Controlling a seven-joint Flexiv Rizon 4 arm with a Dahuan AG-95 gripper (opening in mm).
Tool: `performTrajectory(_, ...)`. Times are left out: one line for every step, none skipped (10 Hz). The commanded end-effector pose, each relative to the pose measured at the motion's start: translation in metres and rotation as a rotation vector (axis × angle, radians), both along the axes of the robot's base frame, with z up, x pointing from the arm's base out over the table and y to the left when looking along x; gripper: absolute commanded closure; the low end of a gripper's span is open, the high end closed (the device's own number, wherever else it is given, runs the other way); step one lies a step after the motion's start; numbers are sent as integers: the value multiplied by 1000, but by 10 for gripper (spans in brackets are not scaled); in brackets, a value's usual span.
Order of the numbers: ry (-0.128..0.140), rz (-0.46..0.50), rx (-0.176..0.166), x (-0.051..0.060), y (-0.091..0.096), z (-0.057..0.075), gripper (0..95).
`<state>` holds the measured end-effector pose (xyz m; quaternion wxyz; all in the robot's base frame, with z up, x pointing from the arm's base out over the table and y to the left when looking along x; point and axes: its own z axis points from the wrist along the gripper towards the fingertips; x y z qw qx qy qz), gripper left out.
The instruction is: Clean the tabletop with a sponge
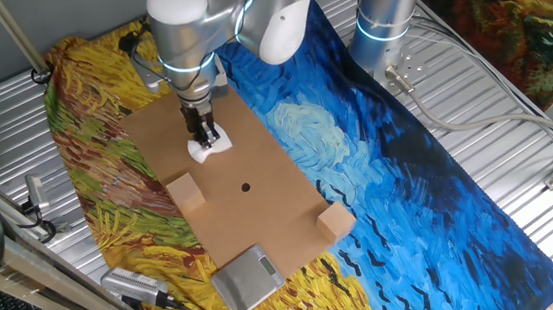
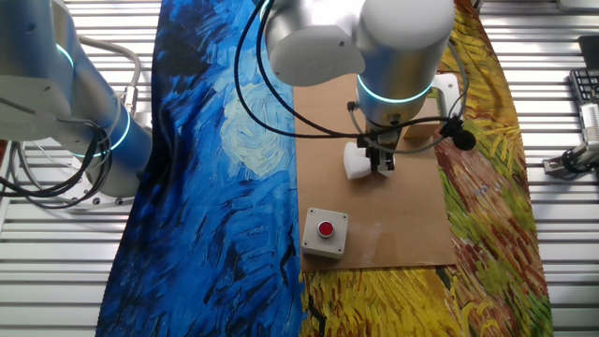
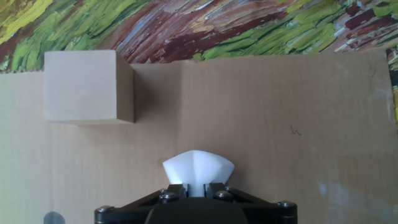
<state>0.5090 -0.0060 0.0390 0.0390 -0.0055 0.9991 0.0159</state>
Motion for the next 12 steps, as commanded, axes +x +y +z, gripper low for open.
performTrajectory(-7,-5,10,2,3,-1,950)
performTrajectory(-7,-9,12,3,6,-2,950)
performTrajectory(-10,-13,11,3,10,-3,950)
performTrajectory(-11,-16,11,3,12,-4,950)
performTrajectory(-10,-17,10,4,13,-4,950)
performTrajectory(-10,-18,10,4,14,-3,950)
performTrajectory(-11,-17,8,4,15,-3,950)
performTrajectory(-14,-18,12,4,16,-3,950)
performTrajectory(-14,-18,14,4,17,-3,950)
performTrajectory(-15,-19,14,4,19,-4,950)
performTrajectory(-15,-21,13,4,21,-4,950)
performTrajectory(-15,-21,12,4,22,-4,950)
